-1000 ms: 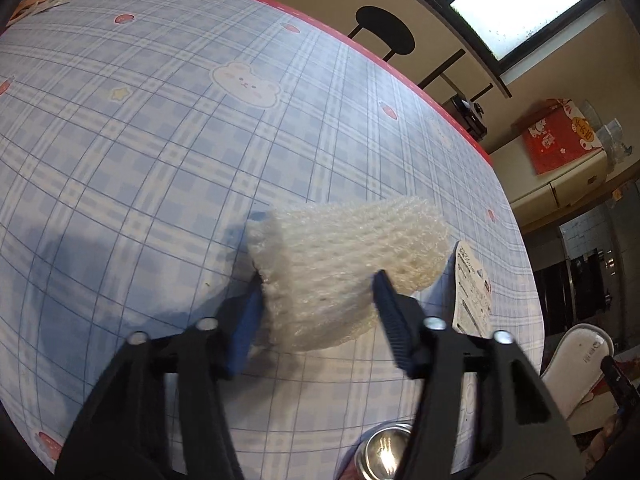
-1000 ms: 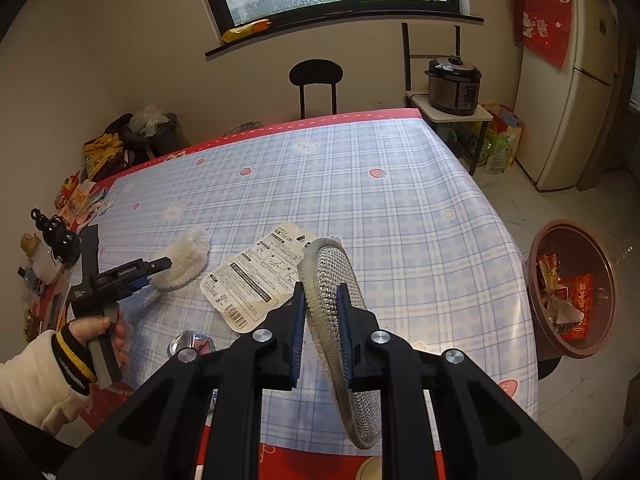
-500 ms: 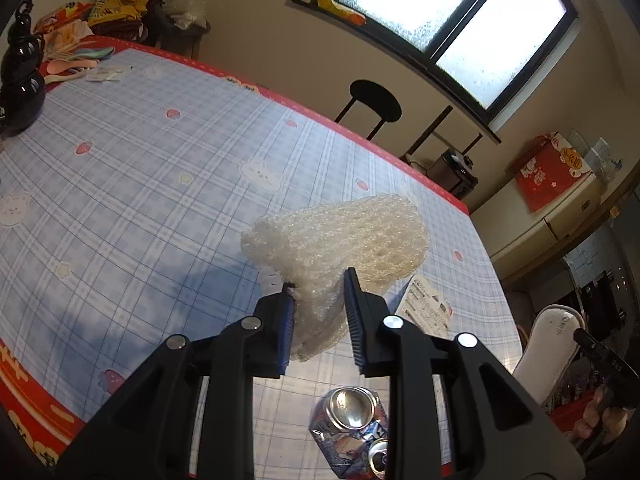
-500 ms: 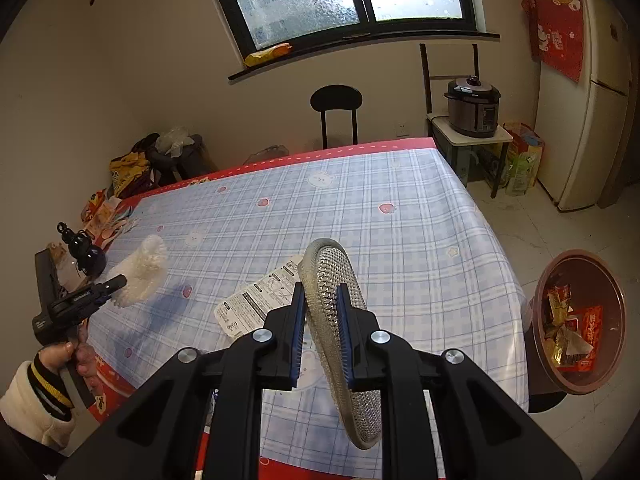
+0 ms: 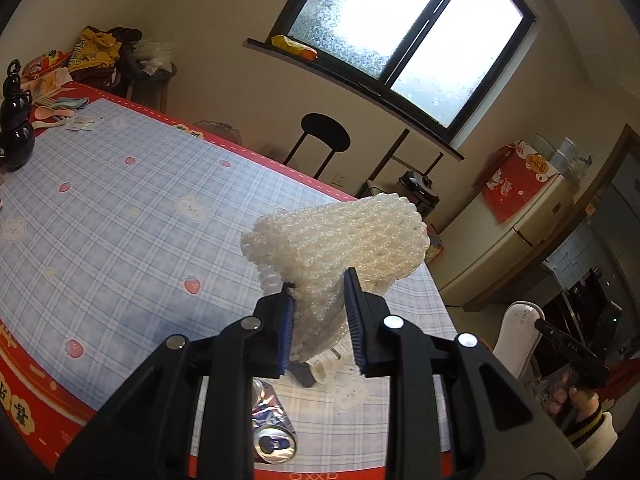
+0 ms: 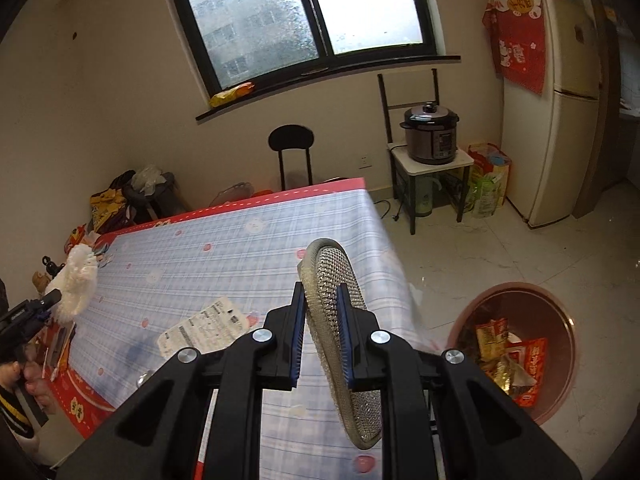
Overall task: Collect trash
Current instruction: 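Carry the scrubber pad over the brown bin and open the right gripper, then move the foam net sleeve over the brown bin and open the left gripper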
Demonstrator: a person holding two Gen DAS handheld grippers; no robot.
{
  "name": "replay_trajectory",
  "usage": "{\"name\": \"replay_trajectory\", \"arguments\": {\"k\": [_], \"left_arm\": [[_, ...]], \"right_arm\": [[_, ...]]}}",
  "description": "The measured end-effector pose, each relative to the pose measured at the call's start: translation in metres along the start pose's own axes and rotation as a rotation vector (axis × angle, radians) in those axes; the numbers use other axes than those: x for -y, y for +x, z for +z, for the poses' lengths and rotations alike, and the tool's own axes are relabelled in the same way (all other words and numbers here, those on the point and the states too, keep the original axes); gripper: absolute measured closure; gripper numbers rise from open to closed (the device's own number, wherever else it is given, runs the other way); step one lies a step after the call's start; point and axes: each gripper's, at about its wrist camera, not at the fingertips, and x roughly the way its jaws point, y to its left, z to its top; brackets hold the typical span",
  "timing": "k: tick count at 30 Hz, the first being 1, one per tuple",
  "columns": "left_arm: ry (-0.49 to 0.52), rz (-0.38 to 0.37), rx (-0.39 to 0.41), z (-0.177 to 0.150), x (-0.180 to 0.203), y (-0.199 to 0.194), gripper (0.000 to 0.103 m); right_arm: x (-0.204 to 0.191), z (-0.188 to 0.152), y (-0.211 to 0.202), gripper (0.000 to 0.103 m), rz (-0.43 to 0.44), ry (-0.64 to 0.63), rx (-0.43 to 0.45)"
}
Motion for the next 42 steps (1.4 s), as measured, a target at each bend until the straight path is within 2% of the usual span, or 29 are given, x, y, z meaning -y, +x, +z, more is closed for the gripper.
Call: {"name": "replay_trajectory", "arguments": {"k": [11,18,19,21,23,25,27,30,33,39,41,42], "left_arm": [[0.059,-0.051,-0.043,-0.035,0.090,0.032,0.076],[0.123,-0.078,-0.092,-0.048,0.131,0.057,0.076],[0.138,-0.086,-0.099,-0.049,0.139,0.061,0.076],[0.164,-0.104,-0.112,-0.052,0.154,0.070,0.076],[0.193,-0.131,-0.128,-0.055,0.172,0.081,0.076],[0.221,-0.163,-0.146,-0.060,0.190,0.091,0.076],[0.251,-0.200,-0.169,-0.065,0.210,0.103,0.076],[0.301,-0.262,-0.207,-0.075,0.243,0.124,0.076],[0.351,-0.328,-0.247,-0.089,0.279,0.147,0.076],[0.446,-0.456,-0.367,-0.128,0.356,0.202,0.075],[0.488,-0.530,-0.376,-0.141,0.385,0.215,0.062],[0.503,-0.541,-0.371,-0.145,0.396,0.220,0.044]], "right_arm": [[0.133,0.006,-0.005,0.087,-0.169,0.064,-0.008],[0.185,0.003,0.008,0.082,-0.243,0.121,-0.035],[0.189,0.003,0.007,0.080,-0.244,0.127,-0.031],[0.196,0.001,-0.001,0.067,-0.244,0.141,-0.010],[0.203,-0.001,-0.012,0.061,-0.242,0.150,0.010],[0.206,-0.004,-0.022,0.051,-0.246,0.152,0.025],[0.206,-0.008,-0.037,0.030,-0.266,0.153,0.043],[0.206,-0.015,-0.059,0.011,-0.304,0.155,0.056],[0.210,-0.024,-0.081,0.005,-0.343,0.168,0.064],[0.232,-0.044,-0.115,0.005,-0.395,0.227,0.065],[0.239,-0.049,-0.124,0.005,-0.414,0.242,0.067],[0.242,-0.052,-0.127,0.005,-0.422,0.251,0.067]]}}
